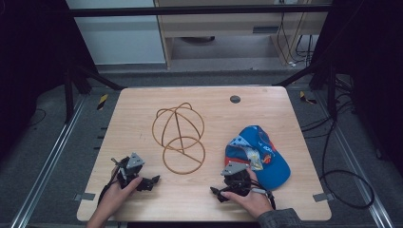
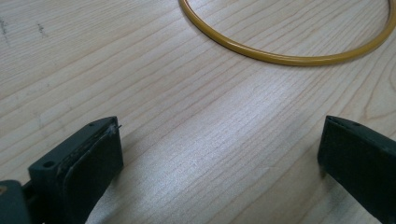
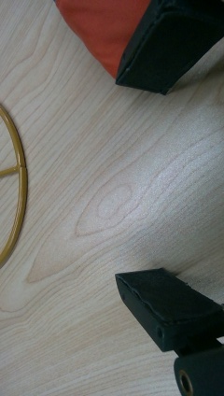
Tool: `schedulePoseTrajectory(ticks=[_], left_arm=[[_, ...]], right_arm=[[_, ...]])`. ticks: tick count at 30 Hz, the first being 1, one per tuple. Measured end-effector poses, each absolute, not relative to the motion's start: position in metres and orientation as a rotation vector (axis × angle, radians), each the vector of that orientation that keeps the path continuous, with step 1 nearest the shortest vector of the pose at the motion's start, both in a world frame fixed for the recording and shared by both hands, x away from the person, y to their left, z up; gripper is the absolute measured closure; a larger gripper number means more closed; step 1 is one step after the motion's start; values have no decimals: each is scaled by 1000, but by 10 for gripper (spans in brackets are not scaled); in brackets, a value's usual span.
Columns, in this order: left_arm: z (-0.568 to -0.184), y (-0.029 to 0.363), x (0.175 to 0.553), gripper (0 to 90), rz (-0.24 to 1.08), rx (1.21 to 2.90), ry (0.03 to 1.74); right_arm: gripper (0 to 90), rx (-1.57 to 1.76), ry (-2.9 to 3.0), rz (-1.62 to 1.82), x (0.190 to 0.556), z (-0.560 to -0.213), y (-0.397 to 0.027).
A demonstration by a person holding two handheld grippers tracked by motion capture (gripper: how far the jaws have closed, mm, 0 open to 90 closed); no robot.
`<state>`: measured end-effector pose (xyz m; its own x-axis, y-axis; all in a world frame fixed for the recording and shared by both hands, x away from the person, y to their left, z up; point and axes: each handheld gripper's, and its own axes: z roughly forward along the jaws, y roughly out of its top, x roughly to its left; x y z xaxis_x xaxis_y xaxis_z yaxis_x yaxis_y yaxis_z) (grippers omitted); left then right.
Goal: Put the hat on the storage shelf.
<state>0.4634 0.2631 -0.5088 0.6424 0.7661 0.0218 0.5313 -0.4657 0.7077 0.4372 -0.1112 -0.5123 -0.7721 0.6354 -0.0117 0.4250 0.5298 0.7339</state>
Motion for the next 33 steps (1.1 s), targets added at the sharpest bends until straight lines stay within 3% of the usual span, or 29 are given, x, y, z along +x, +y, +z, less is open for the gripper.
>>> schedulePoseTrajectory(ticks=[13, 25, 33], left_arm=[[-509, 264, 465, 0, 440, 2182, 998], [-509, 264, 464, 0, 442, 2180, 1002], [-509, 264, 463, 0, 443, 2175, 1009]], right_arm=[[93, 912, 2477, 1068, 434, -508, -111], [156, 882, 2412, 1037, 435, -437, -132], [178, 986, 2386, 917, 446, -418, -166]])
